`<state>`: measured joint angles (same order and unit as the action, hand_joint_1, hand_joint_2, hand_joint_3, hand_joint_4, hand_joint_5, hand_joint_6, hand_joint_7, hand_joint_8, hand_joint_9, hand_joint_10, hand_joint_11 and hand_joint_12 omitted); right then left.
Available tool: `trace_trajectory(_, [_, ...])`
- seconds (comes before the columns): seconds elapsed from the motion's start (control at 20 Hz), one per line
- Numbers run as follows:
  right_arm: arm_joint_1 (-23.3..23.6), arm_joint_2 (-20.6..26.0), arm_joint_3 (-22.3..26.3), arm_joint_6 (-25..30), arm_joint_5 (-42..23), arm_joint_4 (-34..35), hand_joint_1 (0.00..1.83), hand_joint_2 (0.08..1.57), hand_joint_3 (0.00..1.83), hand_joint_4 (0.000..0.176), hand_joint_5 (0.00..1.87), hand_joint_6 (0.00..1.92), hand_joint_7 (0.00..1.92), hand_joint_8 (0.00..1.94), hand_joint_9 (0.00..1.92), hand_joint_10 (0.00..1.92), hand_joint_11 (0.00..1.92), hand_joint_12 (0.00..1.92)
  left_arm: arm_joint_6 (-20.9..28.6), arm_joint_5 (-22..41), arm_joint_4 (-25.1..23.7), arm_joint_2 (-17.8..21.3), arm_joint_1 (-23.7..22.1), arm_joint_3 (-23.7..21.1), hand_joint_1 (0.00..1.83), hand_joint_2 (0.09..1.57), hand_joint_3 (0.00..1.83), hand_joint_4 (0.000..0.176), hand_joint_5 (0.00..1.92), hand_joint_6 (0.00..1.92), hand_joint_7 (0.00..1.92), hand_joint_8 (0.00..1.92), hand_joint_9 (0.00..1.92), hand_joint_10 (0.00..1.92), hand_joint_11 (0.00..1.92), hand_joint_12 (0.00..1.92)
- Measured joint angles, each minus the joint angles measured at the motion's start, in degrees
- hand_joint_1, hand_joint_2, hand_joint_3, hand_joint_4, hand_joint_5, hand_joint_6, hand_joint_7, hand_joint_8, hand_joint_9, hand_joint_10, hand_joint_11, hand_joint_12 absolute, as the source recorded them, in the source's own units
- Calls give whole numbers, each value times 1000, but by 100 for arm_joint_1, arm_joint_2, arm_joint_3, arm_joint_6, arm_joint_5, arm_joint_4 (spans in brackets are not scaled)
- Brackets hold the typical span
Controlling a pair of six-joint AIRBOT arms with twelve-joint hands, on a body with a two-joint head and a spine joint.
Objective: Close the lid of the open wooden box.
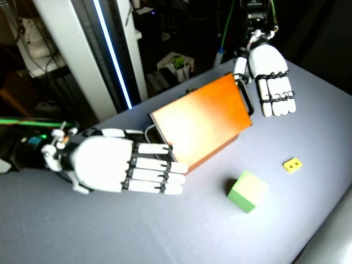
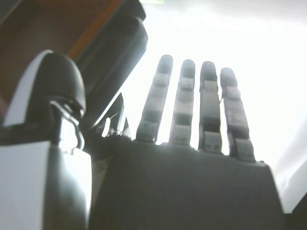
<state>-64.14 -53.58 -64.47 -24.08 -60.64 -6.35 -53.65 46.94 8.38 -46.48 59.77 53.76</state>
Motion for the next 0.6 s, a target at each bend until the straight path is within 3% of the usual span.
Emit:
trace_trajectory(0.05, [-2,0,11,0,-24,20,584,1018,0,114,0,0,0,0,0,0,0,0,31,24,4,31,59,-44,0,1324,4,0,46,9,29,11,10,4,0,0])
trace_trajectory(0.1, [-2,0,13,-2,-37,11,554,1015,0,96,0,0,0,0,0,0,0,0,66,55,4,35,118,-63,0,1308,0,0,43,6,23,7,15,6,16,7])
trace_trajectory(0.15, [-2,0,22,-4,-48,11,562,1018,0,89,0,0,0,0,0,0,0,0,114,90,48,39,160,-101,0,1300,0,0,39,4,20,5,19,7,22,9])
trace_trajectory(0.3, [-46,-7,39,-4,-76,48,565,1017,0,83,0,0,0,0,0,0,0,0,144,280,46,55,319,-175,0,1344,12,0,48,5,26,4,23,5,11,4])
trace_trajectory(0.4, [-105,-26,44,-7,-92,61,514,1008,0,108,0,0,0,0,0,0,0,0,142,297,79,55,396,-195,0,1371,19,0,20,0,18,3,16,2,2,0])
trace_trajectory(0.5, [-131,-26,59,-15,-61,52,512,1012,0,103,0,0,0,0,0,0,0,0,157,332,173,59,514,-249,0,1377,20,0,9,0,3,0,2,0,0,0])
trace_trajectory(0.6, [-149,-35,81,-15,-59,63,528,1009,0,112,0,0,0,0,0,0,0,0,166,415,225,66,605,-297,0,1389,19,0,0,0,0,0,0,0,0,0])
